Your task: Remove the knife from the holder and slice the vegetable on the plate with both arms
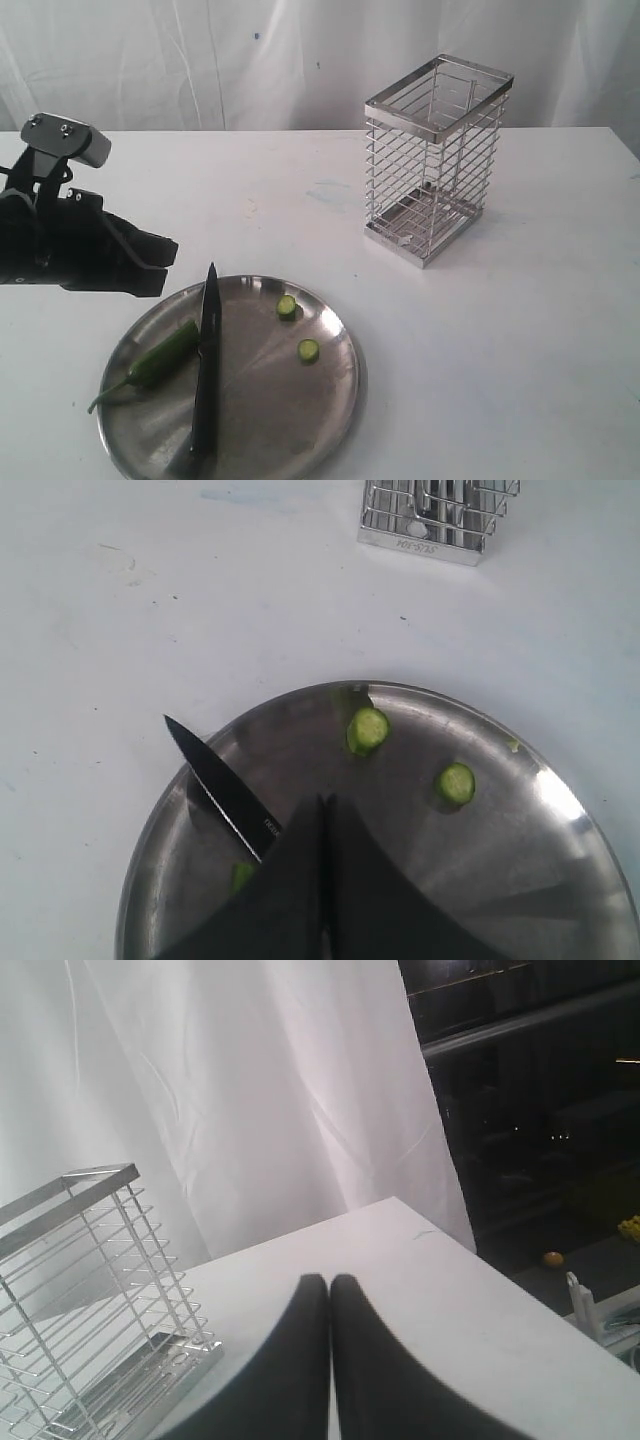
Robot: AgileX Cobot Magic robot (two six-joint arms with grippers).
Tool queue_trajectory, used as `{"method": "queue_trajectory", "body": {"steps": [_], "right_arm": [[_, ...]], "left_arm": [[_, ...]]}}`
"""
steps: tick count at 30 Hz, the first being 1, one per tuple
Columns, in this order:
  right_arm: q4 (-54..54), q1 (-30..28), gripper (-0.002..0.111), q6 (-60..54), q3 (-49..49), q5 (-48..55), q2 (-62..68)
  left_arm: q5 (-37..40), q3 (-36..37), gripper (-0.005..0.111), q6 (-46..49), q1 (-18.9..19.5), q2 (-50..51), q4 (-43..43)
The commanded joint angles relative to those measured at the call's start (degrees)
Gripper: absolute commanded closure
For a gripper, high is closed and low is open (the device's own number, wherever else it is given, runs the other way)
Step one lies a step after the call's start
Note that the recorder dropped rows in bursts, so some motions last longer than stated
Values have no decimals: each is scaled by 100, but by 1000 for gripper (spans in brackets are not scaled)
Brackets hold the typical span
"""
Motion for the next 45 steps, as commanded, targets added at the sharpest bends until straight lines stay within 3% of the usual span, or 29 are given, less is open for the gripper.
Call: {"method": "queue_trajectory", "body": {"steps": [1,6,10,13,19,21,25,29,33,35,36,39,41,45], "right_arm": [[-60,4,108,-54,14,-58,-21],[-60,4,108,-54,14,-58,-21],[-60,4,108,-54,14,-72,-21],[-60,4,108,-54,14,-72,-21],[-60,4,108,-54,14,-61,-21],[-60,4,108,-54,14,-61,-21],[-60,4,108,-54,14,-61,-21],[-60,4,108,-54,14,-61,-21],[-60,4,108,-54,14,-61,-21],[-60,4,108,-54,14,-61,-21],[-60,4,108,-54,14,-61,-21],[-60,4,108,-54,14,-61,-21],[-60,4,108,-54,14,-61,-21],[-60,4,108,-54,14,-61,-21]], "left_arm": [[35,23,107,1,9,-61,-52],[34,23,107,1,9,-543,-52],[67,23,107,1,100,-2798,-52],[-334,23,107,1,137,-4365,-52],[-477,23,107,1,219,-5625,25],[-477,23,107,1,366,-5653,1016],[-302,23,107,1,659,-5653,4167],[146,186,107,-262,946,-5794,4434],[456,930,107,-2368,1234,-6193,5155],[406,1410,107,-4271,1278,-6450,6286],[393,1741,107,-5660,1277,-6608,6930],[279,2528,107,-8368,1264,-6961,8272],[33,2989,107,-9006,1264,-7164,8552],[-605,3897,107,-9107,1251,-7382,8346]]}}
